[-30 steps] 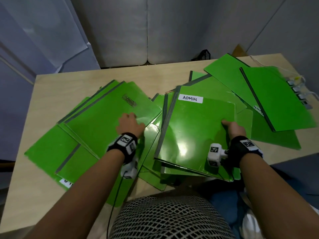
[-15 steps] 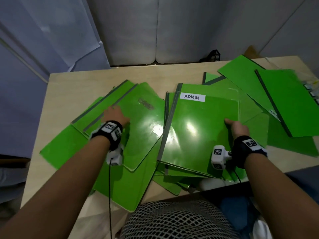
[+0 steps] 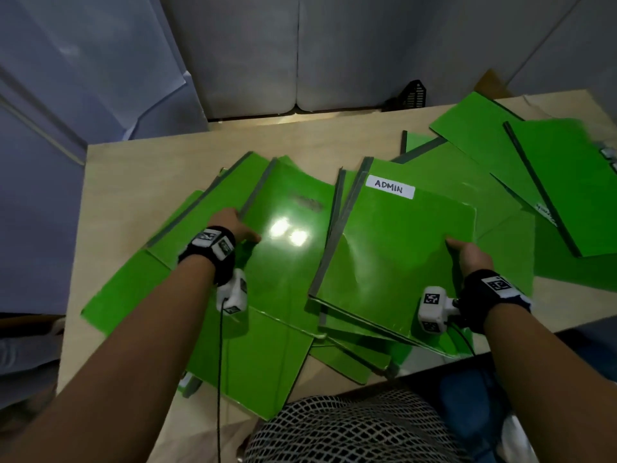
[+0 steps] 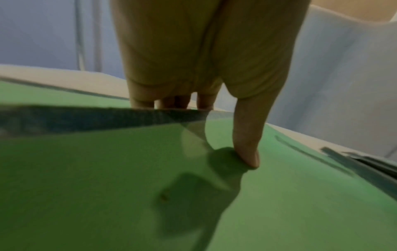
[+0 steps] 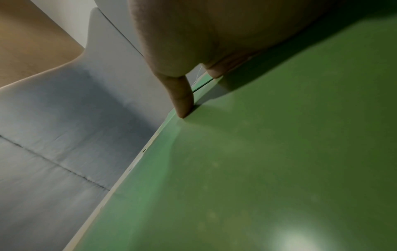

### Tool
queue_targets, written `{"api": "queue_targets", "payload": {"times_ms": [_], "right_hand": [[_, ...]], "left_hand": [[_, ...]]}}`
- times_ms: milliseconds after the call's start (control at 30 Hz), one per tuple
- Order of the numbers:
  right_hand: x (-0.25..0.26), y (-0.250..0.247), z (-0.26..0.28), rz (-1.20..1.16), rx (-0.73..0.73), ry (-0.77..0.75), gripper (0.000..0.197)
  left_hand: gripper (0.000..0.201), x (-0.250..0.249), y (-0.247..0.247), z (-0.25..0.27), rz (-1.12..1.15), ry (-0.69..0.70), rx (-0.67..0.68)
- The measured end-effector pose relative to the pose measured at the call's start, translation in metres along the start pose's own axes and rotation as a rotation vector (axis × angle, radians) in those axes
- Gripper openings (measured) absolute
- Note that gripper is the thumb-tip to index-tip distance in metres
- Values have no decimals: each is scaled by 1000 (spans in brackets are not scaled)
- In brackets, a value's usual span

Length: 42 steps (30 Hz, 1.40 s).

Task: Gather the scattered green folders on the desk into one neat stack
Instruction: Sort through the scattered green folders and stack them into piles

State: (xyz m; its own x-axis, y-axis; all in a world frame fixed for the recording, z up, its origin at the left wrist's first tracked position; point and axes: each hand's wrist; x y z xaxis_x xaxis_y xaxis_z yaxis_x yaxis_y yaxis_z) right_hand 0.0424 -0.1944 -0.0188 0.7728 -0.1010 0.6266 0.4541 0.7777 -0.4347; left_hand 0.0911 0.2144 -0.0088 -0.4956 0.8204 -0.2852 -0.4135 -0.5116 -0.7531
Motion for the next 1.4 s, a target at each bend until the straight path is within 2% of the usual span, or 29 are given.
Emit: {"api": "queue_targets", "payload": {"times_ms": [100, 167, 267, 333, 400, 500, 667, 767, 867, 933, 1033, 1167, 1267, 1400], "right_hand": [[0, -1, 2, 33, -30, -2, 75], [1, -3, 1, 39, -46, -16, 76], [4, -3, 3, 19, -24, -23, 83], [4, -1, 5, 22, 14, -29, 76], [4, 3, 5, 17, 29, -39, 73], [2, 6, 2, 14, 71, -19, 82], [-5, 7, 9, 111, 145, 55, 81], [-8, 4, 5, 174, 126, 75, 82], [-7, 3, 6, 182, 86, 70, 84], [-7, 4, 7, 180, 63, 48, 87], [-4, 6, 7, 197, 68, 24, 88], [6, 8, 11, 311, 75, -30, 71], [14, 8, 17, 432, 90, -72, 53], [19, 0, 29, 586, 93, -114, 42]], "left_hand": [[68, -9, 16, 6, 58, 78, -12], [68, -11, 8, 6, 48, 107, -48], [70, -2, -23, -6, -67, 36, -96], [75, 9, -37, -15, -153, -31, -83], [80, 18, -40, -20, -237, -69, -52], [90, 24, -38, -24, -277, -117, -35], [95, 38, -37, -29, -166, -99, -57], [88, 34, -37, -9, 72, -95, -136], [80, 28, -39, 0, 105, -86, -22], [66, 19, -47, 11, 129, -48, -1], [49, -4, -68, 32, 106, 64, -130], [32, -56, -99, 74, -126, 233, -367], [26, -98, -109, 108, -305, 340, -508], [27, -131, -105, 144, -428, 446, -613]]}}
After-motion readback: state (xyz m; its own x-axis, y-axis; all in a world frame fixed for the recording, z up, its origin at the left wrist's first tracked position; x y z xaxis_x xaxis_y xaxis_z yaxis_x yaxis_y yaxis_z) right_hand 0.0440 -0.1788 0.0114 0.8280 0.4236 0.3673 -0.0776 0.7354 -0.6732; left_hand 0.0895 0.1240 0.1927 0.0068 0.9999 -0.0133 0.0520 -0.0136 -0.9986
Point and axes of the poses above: each hand's wrist, its own z-axis away from the middle knuckle, its own y-axis out of the palm, x = y × z, and after that the axes turned 2 degrees about -z, right-handed
